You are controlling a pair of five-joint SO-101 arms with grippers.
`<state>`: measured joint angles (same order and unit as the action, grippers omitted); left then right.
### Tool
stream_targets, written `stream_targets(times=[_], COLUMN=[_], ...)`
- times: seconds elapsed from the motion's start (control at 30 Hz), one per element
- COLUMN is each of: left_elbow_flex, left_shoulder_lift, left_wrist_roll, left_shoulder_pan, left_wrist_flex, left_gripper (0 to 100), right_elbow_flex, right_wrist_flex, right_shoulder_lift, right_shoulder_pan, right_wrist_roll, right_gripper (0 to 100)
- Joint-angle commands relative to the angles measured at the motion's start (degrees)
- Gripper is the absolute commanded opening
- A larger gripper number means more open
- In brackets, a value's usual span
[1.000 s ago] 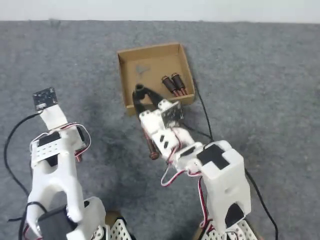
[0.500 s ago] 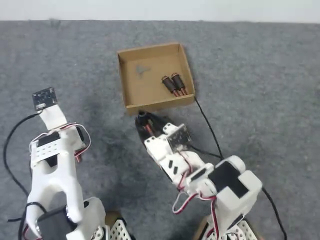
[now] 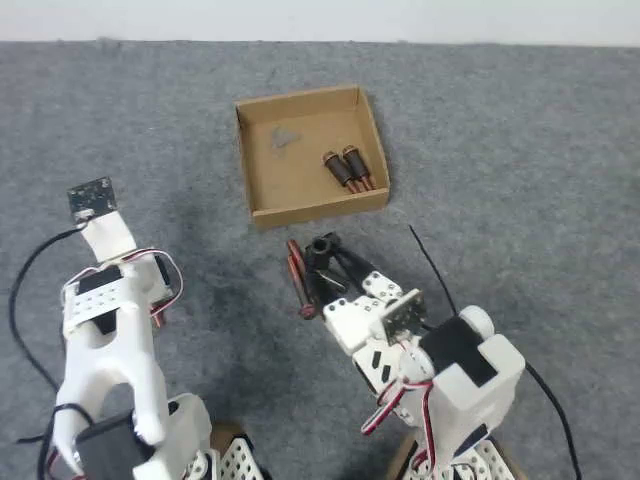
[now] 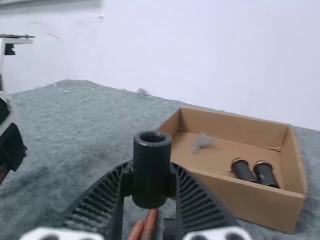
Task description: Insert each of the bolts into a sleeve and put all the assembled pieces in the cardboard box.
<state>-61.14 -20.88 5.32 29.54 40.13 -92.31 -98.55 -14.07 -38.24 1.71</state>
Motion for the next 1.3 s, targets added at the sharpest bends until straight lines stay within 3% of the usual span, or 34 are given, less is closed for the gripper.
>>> stream_targets(times=[0.0, 0.2, 0.7, 1.27], left_elbow_flex=[0.75, 1.63, 12.00, 3.03], left_shoulder_lift=[-3.16, -3.60, -4.31, -41.32], left_wrist_roll=[-0.62, -0.35, -0.35, -0.18], left_shoulder_pan=[-0.44, -0.62, -14.24, -31.03], left_wrist_flex=[-1.85, -2.55, -15.47, -16.70], left_gripper=[1, 1, 1, 1], right_elbow_flex=[-1.49, -1.41, -1.41, -1.41], right_wrist_flex=[-2.15, -1.89, -1.71, -1.71], right_shoulder_lift=[0.04, -0.13, -0.22, -0.22], right_shoulder_pan=[2.68, 1.80, 1.71, 1.54], right_wrist_roll=[0.53, 0.62, 0.44, 0.44], right_gripper=[0.6, 0.6, 0.6, 0.6])
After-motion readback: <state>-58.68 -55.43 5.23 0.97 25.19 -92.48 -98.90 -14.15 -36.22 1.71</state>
